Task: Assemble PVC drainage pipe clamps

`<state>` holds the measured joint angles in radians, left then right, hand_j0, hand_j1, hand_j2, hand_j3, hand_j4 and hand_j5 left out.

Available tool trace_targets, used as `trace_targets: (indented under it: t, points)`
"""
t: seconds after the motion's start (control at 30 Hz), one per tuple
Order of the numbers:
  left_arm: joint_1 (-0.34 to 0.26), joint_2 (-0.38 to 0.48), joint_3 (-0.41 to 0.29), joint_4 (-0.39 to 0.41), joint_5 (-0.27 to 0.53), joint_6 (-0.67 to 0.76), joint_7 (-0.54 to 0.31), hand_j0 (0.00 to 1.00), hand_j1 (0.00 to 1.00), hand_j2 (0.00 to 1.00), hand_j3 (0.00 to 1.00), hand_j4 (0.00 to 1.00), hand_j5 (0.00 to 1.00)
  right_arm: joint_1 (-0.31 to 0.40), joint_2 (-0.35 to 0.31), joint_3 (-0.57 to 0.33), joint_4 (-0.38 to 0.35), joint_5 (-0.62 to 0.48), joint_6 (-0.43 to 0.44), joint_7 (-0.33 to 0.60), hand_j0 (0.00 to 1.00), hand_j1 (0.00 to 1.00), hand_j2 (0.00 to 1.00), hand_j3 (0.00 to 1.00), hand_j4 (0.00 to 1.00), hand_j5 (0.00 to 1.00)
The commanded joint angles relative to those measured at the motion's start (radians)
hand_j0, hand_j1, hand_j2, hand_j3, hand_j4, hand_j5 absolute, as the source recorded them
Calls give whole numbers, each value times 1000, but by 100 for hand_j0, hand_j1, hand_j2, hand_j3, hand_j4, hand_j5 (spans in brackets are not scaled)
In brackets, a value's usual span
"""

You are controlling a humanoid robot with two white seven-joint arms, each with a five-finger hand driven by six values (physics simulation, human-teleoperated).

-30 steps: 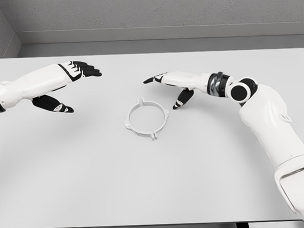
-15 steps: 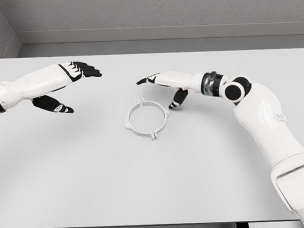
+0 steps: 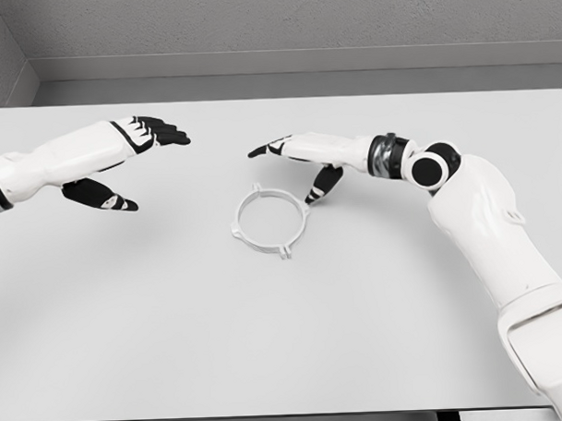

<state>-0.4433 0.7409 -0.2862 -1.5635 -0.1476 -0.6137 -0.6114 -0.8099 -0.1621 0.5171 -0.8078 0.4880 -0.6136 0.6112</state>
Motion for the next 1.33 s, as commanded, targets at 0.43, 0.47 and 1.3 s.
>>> trace_targets:
  t: [0.43, 0.47, 1.3]
  points:
    - [3, -3, -4, 2, 7, 3, 1, 100, 100, 100, 100, 100, 100, 0, 4, 0, -2, -8, 3, 0, 100, 100, 100, 100, 100, 100]
    - [3, -5, -7, 2, 7, 3, 1, 100, 100, 100, 100, 100, 100, 0, 9, 0, -2, -8, 3, 0, 100, 100, 100, 100, 100, 100]
    - [3, 0, -4, 0, 7, 3, 1, 100, 100, 100, 100, 100, 100, 87, -436, -239, -131, -160, 3, 0, 100, 100, 100, 100, 100, 100]
